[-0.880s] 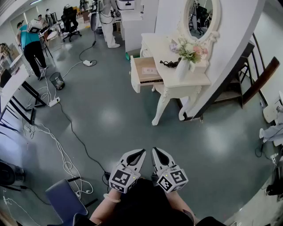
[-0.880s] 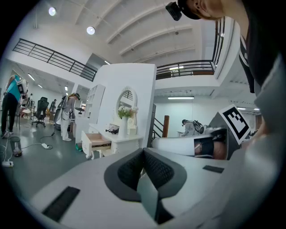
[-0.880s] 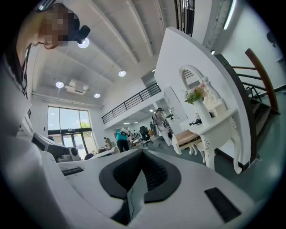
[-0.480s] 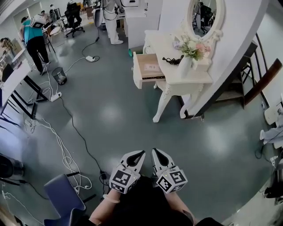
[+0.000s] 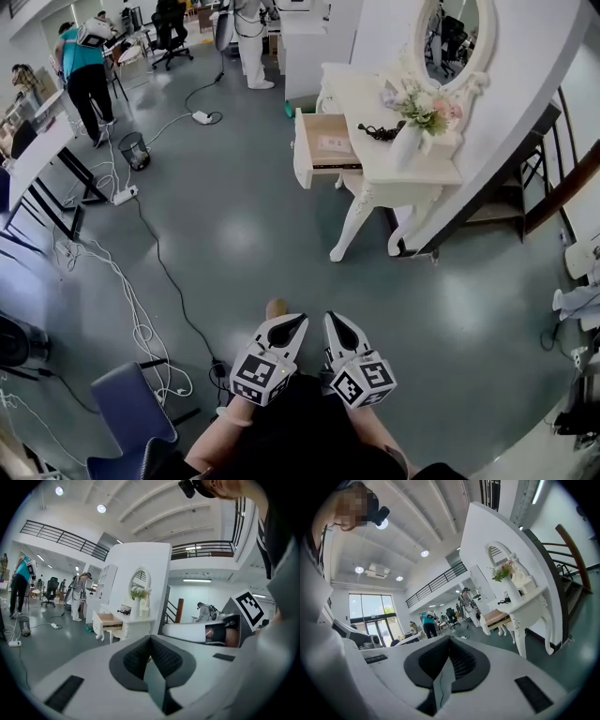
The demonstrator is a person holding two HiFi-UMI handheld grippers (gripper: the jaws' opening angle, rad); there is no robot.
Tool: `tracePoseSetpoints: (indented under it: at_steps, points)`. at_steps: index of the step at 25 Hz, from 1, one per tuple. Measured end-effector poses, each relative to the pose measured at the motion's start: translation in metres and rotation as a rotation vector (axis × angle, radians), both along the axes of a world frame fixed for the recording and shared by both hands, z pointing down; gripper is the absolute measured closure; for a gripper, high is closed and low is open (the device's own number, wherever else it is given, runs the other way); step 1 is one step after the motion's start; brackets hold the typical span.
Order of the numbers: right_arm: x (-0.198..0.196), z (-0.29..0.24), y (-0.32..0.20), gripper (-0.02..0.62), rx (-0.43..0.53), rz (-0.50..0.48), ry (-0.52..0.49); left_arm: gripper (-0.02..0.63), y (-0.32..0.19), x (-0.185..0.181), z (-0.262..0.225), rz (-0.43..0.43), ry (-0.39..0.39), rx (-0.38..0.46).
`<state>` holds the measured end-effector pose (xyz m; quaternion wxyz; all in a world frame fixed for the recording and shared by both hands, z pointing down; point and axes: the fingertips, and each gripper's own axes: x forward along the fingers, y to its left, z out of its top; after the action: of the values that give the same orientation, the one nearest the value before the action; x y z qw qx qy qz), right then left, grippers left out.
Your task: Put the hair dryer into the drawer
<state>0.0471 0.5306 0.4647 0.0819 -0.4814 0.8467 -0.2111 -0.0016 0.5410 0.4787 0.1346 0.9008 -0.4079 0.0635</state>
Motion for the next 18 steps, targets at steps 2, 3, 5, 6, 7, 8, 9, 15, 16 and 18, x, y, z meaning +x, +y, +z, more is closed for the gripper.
tracePoseSetpoints:
  at_steps: [2, 3, 5, 6, 7, 8, 9, 15, 16, 18]
  points:
    - [0.000, 0.002, -0.009, 0.568, -0.007, 0.005, -0.001, 0.588, -0.007, 0.000, 0.003, 0.001, -0.008, -0.007]
    - [0.001, 0.003, -0.013, 0.568, -0.012, 0.012, -0.007, 0.588, -0.011, 0.000, 0.004, 0.000, -0.009, -0.012]
    - [0.001, 0.005, -0.022, 0.569, -0.027, 0.027, -0.025, 0.588, -0.021, -0.001, 0.005, -0.005, -0.004, -0.019]
    - [0.001, 0.007, -0.026, 0.568, -0.034, 0.031, -0.030, 0.587, -0.026, -0.001, 0.005, -0.007, -0.002, -0.018]
    - [0.000, 0.009, -0.031, 0.568, -0.041, 0.030, -0.029, 0.588, -0.031, -0.001, 0.004, -0.007, 0.000, -0.017]
    - [-0.002, 0.011, -0.037, 0.568, -0.045, 0.027, -0.024, 0.588, -0.037, -0.001, 0.004, -0.006, 0.000, -0.018]
    - [-0.003, 0.012, -0.042, 0.568, -0.048, 0.023, -0.017, 0.588, -0.043, -0.001, 0.004, -0.007, 0.000, -0.020]
    - [-0.006, 0.006, -0.076, 0.568, -0.047, 0.015, -0.009, 0.588, -0.077, -0.001, 0.003, -0.012, 0.017, -0.039]
    - [-0.006, 0.004, -0.082, 0.568, -0.045, 0.012, -0.007, 0.586, -0.083, 0.000, 0.002, -0.010, 0.019, -0.038]
    - [-0.006, 0.001, -0.093, 0.568, -0.043, 0.009, -0.006, 0.588, -0.096, 0.002, -0.001, -0.006, 0.025, -0.035]
